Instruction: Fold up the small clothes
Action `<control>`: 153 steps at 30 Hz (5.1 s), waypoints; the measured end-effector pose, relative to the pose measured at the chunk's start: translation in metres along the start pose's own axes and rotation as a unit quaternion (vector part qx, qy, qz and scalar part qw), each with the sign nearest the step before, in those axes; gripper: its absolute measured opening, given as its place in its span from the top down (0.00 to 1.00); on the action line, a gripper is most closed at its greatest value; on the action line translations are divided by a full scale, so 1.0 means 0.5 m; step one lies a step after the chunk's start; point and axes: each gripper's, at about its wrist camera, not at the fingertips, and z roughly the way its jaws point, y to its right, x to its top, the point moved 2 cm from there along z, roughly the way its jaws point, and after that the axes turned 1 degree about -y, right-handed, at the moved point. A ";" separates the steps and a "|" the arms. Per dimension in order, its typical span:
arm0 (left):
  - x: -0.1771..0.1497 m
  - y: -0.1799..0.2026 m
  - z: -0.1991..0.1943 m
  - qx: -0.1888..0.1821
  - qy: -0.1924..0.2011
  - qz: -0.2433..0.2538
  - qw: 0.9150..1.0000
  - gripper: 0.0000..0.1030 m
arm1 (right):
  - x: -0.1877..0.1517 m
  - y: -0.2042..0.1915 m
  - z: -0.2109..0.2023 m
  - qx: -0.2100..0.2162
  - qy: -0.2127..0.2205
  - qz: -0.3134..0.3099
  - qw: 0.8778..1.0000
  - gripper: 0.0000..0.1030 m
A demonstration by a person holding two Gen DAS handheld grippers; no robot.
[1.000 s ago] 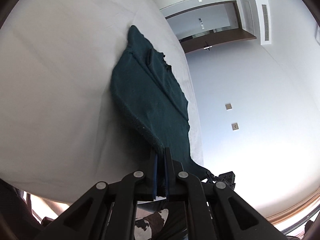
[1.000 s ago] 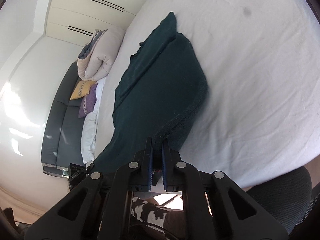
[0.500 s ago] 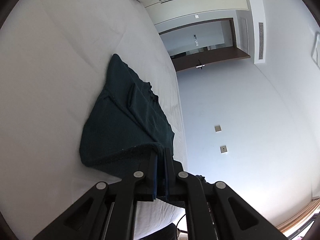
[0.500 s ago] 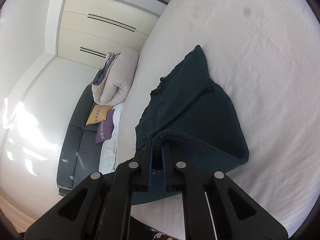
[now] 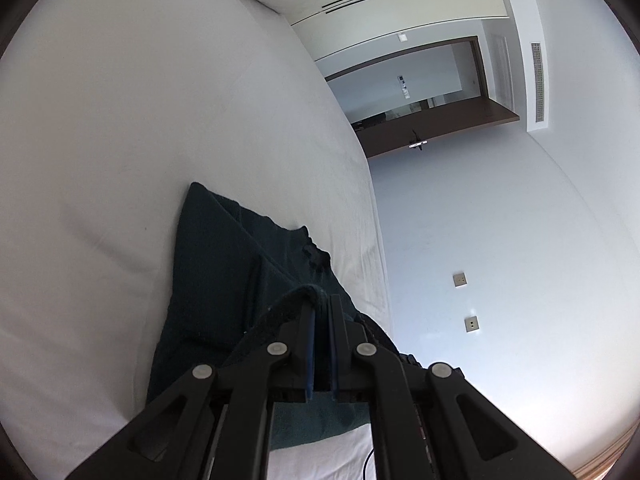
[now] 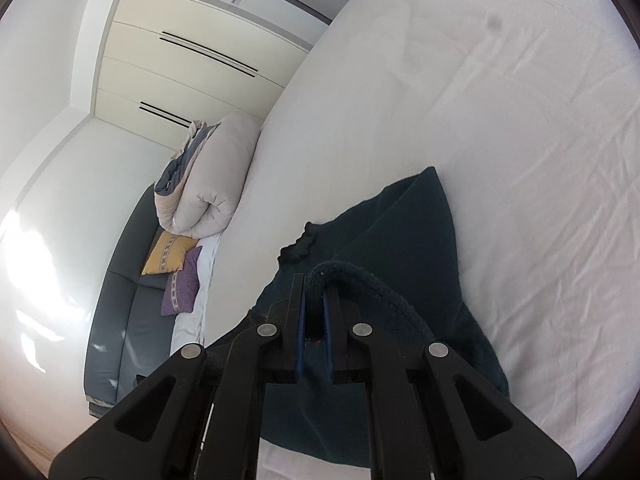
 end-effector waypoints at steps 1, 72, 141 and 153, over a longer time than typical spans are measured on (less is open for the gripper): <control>0.014 -0.006 0.018 0.008 -0.002 0.000 1.000 0.95 | 0.016 0.003 0.021 -0.004 0.000 0.001 1.000 0.94; -0.079 -0.053 0.302 0.364 0.019 0.300 0.881 0.56 | -0.006 0.013 0.636 -0.050 -0.015 -0.023 0.998 0.79; -0.168 -0.088 0.106 0.343 0.017 0.221 0.913 0.32 | -0.100 0.064 0.547 -0.075 0.063 0.039 0.994 0.44; -0.131 -0.061 0.119 0.323 0.045 0.215 0.921 0.29 | -0.001 -0.037 0.569 -0.059 0.038 -0.075 0.995 0.41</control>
